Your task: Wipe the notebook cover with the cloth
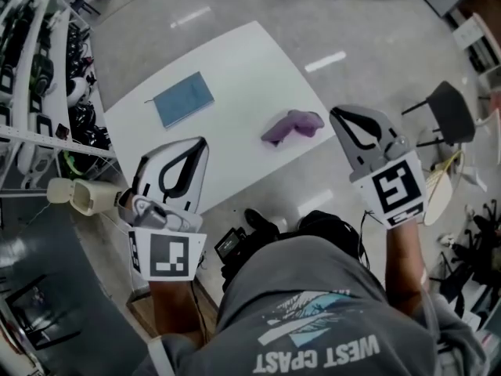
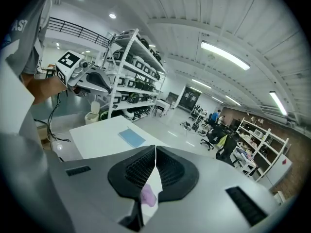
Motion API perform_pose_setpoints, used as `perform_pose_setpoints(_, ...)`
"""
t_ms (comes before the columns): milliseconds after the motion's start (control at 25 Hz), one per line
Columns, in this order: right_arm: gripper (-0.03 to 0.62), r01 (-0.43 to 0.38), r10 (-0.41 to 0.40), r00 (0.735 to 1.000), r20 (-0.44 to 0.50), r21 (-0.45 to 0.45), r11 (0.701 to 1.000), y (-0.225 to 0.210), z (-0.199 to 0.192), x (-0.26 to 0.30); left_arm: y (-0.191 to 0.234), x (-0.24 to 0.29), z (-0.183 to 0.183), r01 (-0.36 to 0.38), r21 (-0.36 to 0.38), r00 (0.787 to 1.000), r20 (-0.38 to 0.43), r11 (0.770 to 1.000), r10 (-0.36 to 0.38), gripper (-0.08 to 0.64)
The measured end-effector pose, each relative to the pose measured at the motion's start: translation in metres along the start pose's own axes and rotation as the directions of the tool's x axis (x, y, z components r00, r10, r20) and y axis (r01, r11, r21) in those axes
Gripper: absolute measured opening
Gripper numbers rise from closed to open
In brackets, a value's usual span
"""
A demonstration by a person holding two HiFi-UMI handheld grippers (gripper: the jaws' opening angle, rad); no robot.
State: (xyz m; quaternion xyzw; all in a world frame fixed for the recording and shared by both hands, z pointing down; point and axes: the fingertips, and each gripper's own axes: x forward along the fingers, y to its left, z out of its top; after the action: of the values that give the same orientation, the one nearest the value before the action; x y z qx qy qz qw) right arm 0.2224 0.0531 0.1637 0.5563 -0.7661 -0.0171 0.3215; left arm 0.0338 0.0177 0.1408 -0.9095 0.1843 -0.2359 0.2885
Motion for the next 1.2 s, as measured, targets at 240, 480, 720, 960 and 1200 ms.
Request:
perform_pose_setpoints(240,0.032,-0.023,0.023,0.999,-0.035,0.013,1.000,0.001,-0.014,0.015,0.000,0.009,-0.012,0.013,-0.022,1.000,-0.009,1.000,-0.014,0.000)
perform_pose_setpoints(480,0.032,-0.090,0.091,0.995,-0.041,0.017,0.996,-0.005,-0.023,0.058,0.012,0.023,-0.037,-0.001,-0.051,0.997,-0.079,0.999,-0.003,-0.001)
perform_pose_setpoints(720,0.032,-0.171,0.171,0.984,-0.048,0.012,0.985,-0.017,-0.032,0.101,0.028,0.041,-0.050,-0.032,-0.079,0.990,-0.137,0.996,0.021,-0.001)
perform_pose_setpoints(960,0.034,-0.247,0.250,0.963,-0.099,0.043,0.968,-0.018,-0.064,0.144,0.024,0.073,-0.076,-0.012,-0.135,0.982,-0.186,0.991,-0.013,0.000)
perform_pose_setpoints(1200,0.086,-0.327,0.346,0.919,-0.188,0.126,0.937,0.004,-0.128,0.192,0.010,0.099,-0.112,0.021,-0.197,0.970,-0.232,0.980,-0.067,0.000)
